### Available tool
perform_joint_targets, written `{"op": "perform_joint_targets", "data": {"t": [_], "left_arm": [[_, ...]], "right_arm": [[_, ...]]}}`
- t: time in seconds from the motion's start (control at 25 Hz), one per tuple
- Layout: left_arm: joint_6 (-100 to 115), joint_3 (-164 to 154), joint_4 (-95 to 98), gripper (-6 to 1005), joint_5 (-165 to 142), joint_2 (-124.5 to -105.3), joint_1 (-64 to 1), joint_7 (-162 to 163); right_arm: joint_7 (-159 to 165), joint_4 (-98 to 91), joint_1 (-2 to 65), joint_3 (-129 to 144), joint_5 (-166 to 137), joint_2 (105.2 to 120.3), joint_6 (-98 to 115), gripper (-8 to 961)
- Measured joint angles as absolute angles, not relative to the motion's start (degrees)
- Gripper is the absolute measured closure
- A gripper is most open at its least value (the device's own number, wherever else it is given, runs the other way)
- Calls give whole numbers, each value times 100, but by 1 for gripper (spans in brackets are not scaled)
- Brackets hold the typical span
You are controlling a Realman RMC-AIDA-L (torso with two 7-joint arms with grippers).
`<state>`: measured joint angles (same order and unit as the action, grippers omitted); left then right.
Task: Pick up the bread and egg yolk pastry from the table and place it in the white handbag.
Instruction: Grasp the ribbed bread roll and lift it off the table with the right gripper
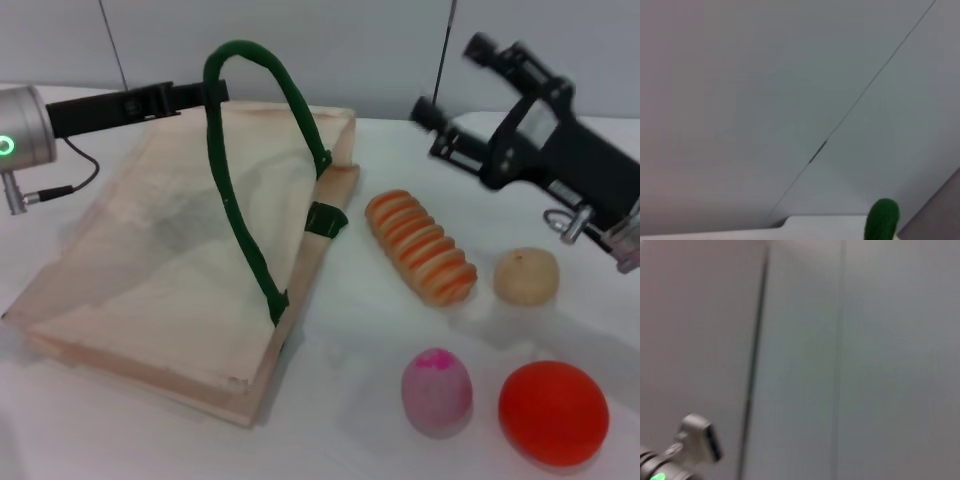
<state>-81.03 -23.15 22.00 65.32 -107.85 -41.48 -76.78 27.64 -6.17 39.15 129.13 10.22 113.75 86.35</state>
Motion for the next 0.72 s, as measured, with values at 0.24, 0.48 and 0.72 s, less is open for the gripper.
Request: {"op": "perform_joint_targets", "data": {"t": [0.24,0.48,0.72], "left_arm": [[-8756,-2311,2174,871,7064,-10626,-3961,-7867],[-9125,-2303,2154,871,7383,-10521,-3889,-7867],[-9312,-2302,2151,870,7594,-10472,-3878,-7858]], "right_arm": [[4193,-493,4432,12919,-346,11107,8627,69],[5203,327,5245,12920,-1226,11204,8370,69],[5604,2058,6188,12901,-1329,11636,8378,69]]}}
